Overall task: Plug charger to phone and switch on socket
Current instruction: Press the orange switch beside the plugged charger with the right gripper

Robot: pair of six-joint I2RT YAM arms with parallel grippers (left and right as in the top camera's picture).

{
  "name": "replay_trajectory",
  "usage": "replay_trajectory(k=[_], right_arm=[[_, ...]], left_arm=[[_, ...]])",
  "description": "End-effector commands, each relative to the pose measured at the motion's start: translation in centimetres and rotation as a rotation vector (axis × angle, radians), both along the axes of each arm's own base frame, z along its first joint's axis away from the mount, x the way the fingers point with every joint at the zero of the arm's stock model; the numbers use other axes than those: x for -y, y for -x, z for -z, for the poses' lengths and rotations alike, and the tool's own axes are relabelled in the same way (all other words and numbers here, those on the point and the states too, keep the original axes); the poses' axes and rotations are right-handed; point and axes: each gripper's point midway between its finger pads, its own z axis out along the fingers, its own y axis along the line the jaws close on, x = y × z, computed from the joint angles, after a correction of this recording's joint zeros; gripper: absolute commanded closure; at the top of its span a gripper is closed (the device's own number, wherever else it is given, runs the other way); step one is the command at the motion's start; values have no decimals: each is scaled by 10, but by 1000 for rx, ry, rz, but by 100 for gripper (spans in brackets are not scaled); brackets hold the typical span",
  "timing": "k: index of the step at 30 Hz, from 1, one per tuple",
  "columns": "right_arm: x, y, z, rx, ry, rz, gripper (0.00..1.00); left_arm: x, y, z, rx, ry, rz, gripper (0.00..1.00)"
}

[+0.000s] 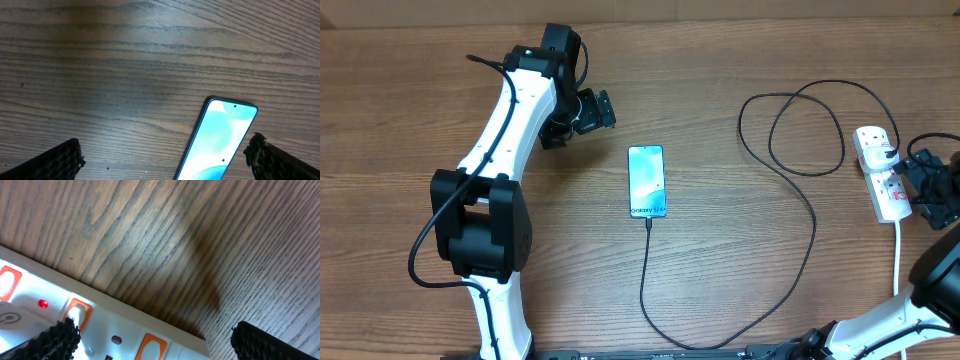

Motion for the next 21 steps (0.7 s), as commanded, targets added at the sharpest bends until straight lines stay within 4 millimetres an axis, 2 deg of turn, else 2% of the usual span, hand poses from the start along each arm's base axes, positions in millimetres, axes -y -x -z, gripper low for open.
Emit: replay_trajectory(k=[1, 21], right_arm=[[3, -7, -5, 20, 12, -10, 1], [3, -12, -3, 45, 11, -18, 0]], left_arm=[[1, -4, -11, 35, -1, 9, 0], [1, -4, -11, 35, -1, 9, 0]])
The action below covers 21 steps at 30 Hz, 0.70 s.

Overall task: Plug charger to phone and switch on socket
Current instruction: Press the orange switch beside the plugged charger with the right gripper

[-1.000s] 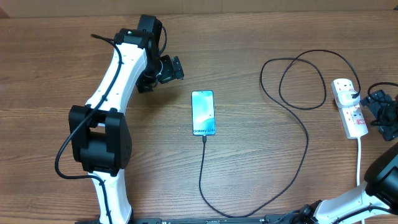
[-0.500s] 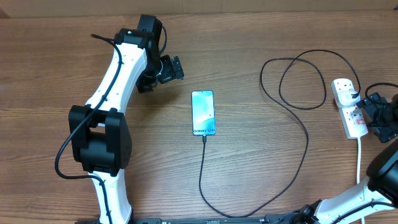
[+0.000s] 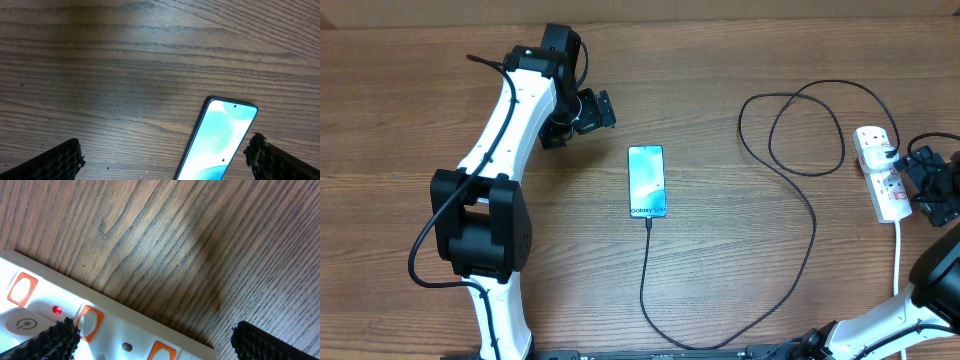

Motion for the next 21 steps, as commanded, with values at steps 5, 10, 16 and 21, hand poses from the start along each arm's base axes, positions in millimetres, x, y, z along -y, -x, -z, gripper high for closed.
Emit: replay_trajectory(k=[5, 10, 16, 21], right_arm=[[-2, 0, 4, -3, -4, -11, 0], [-6, 0, 6, -8, -8, -19, 0], [-14, -5, 7, -14, -4, -63, 0], [-16, -4, 8, -20, -4, -65, 0]], left_arm=[[1, -4, -11, 35, -1, 9, 1], [1, -4, -11, 35, -1, 9, 0], [1, -4, -11, 35, -1, 9, 0], [1, -4, -11, 35, -1, 9, 0]])
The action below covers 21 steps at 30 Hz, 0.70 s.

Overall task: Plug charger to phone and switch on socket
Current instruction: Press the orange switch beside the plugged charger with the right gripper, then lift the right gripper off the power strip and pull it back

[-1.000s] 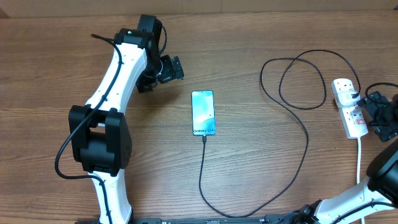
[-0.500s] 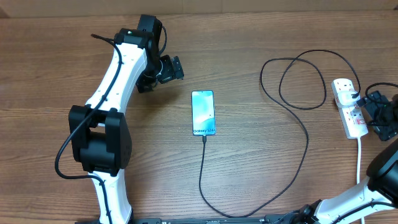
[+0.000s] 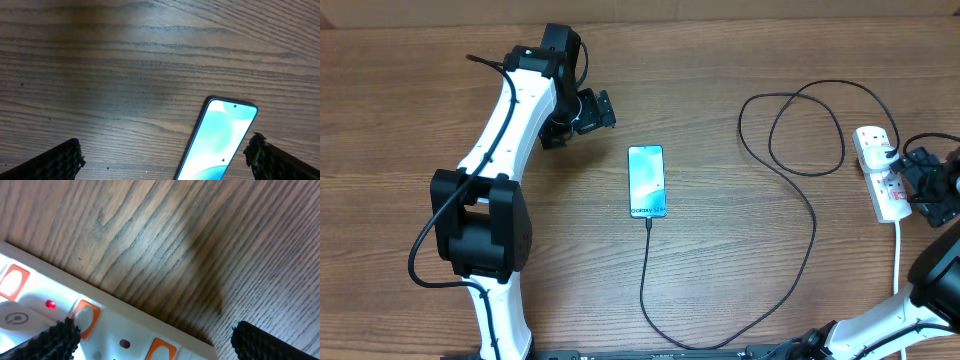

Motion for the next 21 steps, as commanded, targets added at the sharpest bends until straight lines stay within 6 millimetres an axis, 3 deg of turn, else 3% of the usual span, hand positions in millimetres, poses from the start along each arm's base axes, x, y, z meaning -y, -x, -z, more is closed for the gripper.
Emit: replay_trajectory(k=[1, 16, 21], right_arm=[[-10, -4, 5, 2, -17, -34, 0], [-17, 4, 8, -32, -45, -34, 0], [-10, 5, -12, -14, 9, -17, 0]], left_arm=[[1, -4, -11, 35, -1, 9, 0], [1, -4, -11, 35, -1, 9, 0], [1, -4, -11, 35, -1, 9, 0]])
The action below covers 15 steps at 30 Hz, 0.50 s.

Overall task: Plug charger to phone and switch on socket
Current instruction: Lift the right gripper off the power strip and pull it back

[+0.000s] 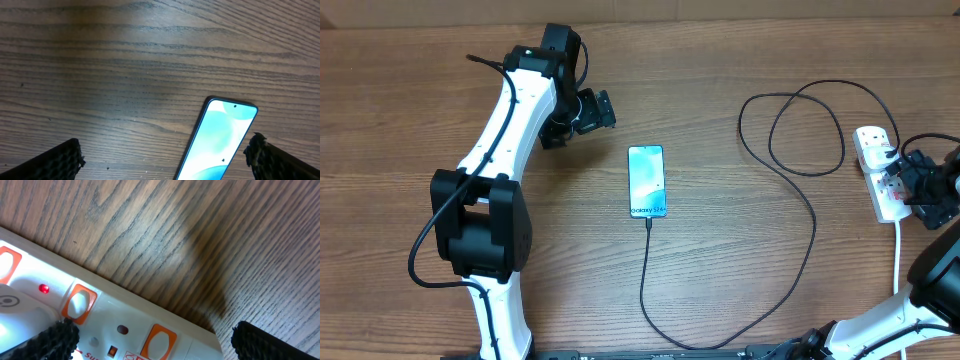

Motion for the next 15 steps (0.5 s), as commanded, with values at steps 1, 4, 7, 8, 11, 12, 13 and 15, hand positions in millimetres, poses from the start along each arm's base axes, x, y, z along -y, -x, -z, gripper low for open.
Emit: replay_trajectory(k=[1, 4, 7, 8, 11, 12, 13, 15], right_arm=[[1, -1, -23, 20, 63, -3, 0], [6, -1, -44, 52, 110, 27, 0], [6, -2, -60, 85, 126, 40, 0], [4, -2, -62, 94, 120, 48, 0], [-6, -2, -66, 103, 85, 49, 9], [-10, -1, -65, 95, 76, 49, 9], [-13, -1, -65, 88, 71, 41, 9], [-21, -4, -64, 83, 67, 21, 11]], left_arm=[[1, -4, -11, 35, -1, 9, 0], [1, -4, -11, 35, -1, 9, 0], [1, -4, -11, 35, -1, 9, 0], [1, -4, -11, 35, -1, 9, 0], [1, -4, -11, 35, -1, 9, 0], [1, -4, -11, 35, -1, 9, 0], [1, -4, -11, 35, -1, 9, 1], [1, -4, -11, 35, -1, 9, 0]])
